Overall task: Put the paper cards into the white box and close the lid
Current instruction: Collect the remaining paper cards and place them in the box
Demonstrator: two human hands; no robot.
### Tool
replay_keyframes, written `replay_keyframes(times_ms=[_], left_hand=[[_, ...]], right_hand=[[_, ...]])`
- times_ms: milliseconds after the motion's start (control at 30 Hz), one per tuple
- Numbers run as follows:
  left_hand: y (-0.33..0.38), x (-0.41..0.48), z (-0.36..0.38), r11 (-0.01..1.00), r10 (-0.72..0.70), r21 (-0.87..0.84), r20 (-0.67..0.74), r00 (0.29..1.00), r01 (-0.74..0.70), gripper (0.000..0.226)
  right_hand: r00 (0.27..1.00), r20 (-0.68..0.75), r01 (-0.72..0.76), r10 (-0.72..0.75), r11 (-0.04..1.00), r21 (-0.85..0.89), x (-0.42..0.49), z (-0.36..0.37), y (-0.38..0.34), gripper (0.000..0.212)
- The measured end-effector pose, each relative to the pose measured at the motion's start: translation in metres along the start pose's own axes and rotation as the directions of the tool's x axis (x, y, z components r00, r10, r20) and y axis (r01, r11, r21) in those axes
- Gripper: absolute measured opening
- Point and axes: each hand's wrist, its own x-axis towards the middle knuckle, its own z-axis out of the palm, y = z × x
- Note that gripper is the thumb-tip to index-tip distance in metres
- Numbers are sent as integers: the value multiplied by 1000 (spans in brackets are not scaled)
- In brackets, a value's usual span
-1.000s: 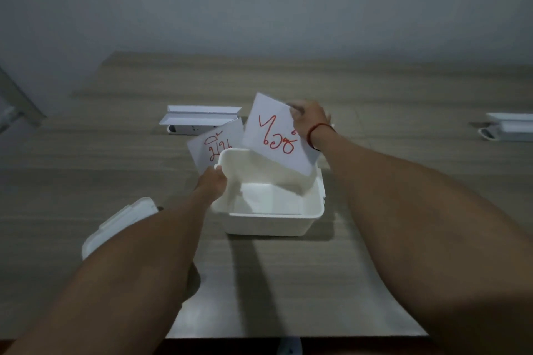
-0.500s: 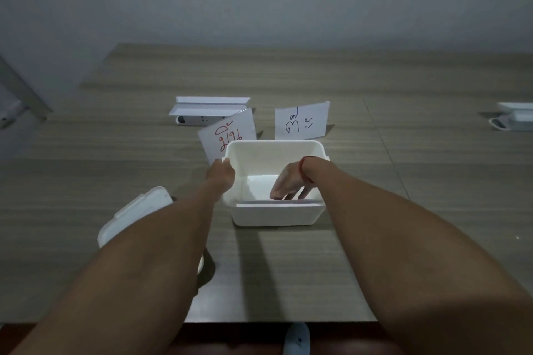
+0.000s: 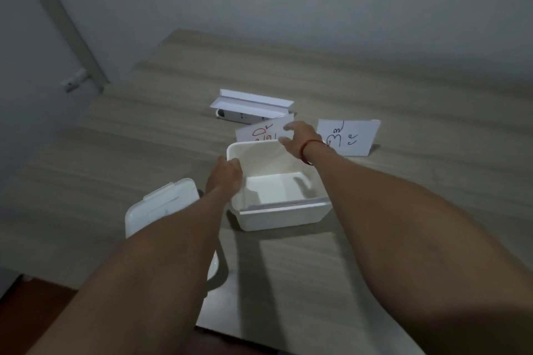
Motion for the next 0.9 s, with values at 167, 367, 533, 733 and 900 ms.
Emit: replay_keyframes(times_ms=[167, 367, 533, 733, 900], left_hand=[[6, 7, 5, 998, -9, 62, -99, 995, 15, 50], [8, 12, 7, 997, -9, 72, -114, 993, 18, 52], [7, 16, 9, 998, -16, 62, -118, 993, 24, 50], [8, 14, 8, 997, -3, 71, -101, 995, 10, 48], [10, 11, 7, 993, 46, 114, -93, 995, -35, 50]], right_hand=[[999, -41, 30, -36, 990, -135, 43, 16, -12, 37], [984, -83, 129, -158, 952, -279, 77, 36, -15, 47], [991, -64, 90, -119, 933, -348, 92, 38, -5, 38], [993, -81, 43, -87, 900, -434, 89, 34, -3, 29], [952, -118, 211, -283, 884, -418, 78, 29, 1, 24]])
